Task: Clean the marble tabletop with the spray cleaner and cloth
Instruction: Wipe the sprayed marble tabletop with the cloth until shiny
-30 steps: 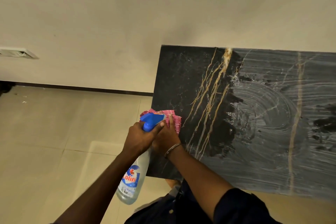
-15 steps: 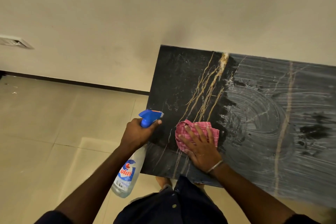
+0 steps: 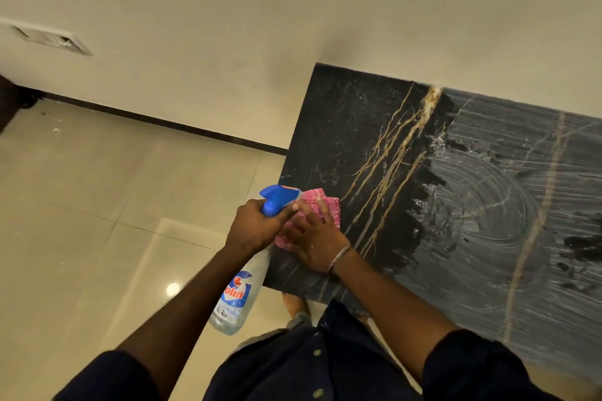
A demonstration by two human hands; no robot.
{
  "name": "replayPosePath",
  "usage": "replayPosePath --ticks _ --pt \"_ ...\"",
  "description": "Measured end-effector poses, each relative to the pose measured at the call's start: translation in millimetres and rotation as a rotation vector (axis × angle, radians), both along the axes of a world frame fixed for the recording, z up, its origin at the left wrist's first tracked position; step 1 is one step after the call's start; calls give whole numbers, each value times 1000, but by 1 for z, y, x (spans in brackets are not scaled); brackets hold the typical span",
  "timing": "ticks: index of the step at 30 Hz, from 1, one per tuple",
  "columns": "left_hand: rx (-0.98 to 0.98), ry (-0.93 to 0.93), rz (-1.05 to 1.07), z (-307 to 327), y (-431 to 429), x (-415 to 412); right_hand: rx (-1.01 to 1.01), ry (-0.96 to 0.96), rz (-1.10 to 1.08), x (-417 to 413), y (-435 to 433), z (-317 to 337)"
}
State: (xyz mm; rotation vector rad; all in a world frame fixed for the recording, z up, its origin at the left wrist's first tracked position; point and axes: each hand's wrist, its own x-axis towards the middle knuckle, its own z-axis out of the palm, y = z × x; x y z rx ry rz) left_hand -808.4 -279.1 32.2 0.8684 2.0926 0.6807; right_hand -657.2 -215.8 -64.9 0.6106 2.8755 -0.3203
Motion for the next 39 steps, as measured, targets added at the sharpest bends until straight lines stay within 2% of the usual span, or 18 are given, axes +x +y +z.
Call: replayPosePath --ticks 2,8,12,16,19,23,27,31,39 --pt "15 8 -3 0 -3 2 -32 6 -23 20 0 -2" --pt "37 5 -20 2 -9 15 55 -34 -132 105 -19 -6" --pt "42 1 -17 0 -16 23 34 -76 -185 120 -30 -2" --pt "55 -16 7 -2 -25 26 -6 -122 -225 92 -34 1" --pt "40 -26 43 -3 -31 24 -87 -117 -175 49 -40 0" --pt "9 11 101 -6 -37 17 -62 -77 -29 -9 -56 8" --pt "5 47 122 -5 -39 9 -64 38 3 -36 -61 14" --pt "16 21 107 -5 -39 6 -22 42 136 7 -62 -5" --pt "-5 -5 96 -2 -30 13 -2 40 116 109 -58 -9"
